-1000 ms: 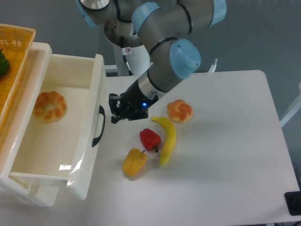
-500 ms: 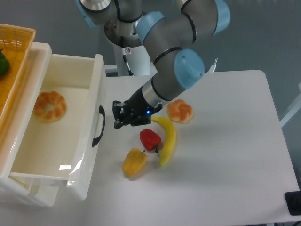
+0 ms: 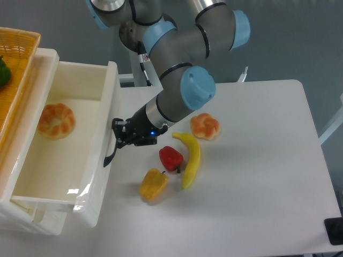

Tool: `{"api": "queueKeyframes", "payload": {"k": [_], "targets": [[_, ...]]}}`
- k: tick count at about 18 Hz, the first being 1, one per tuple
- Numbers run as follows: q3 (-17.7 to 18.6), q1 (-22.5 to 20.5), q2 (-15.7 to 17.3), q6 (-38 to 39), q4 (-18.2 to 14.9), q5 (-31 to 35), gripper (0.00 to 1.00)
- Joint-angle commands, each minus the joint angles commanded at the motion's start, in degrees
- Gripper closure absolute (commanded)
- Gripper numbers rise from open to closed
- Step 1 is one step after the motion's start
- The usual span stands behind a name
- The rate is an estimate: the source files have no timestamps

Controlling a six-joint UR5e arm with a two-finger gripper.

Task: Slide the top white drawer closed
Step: 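Push the drawer front with the gripper into the drawer unit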

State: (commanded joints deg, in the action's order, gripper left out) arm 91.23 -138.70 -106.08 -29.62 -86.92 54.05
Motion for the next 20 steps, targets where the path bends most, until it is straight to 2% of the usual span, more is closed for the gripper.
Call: {"api": "queueKeyframes", "payload": {"k": [12, 20], "targets": [[-1.1, 5.4, -0.4, 3.3, 0.2, -0.1, 1.0], [-1.1, 7.5, -0.4, 4.1, 0.2, -0.1, 1.0]]}}
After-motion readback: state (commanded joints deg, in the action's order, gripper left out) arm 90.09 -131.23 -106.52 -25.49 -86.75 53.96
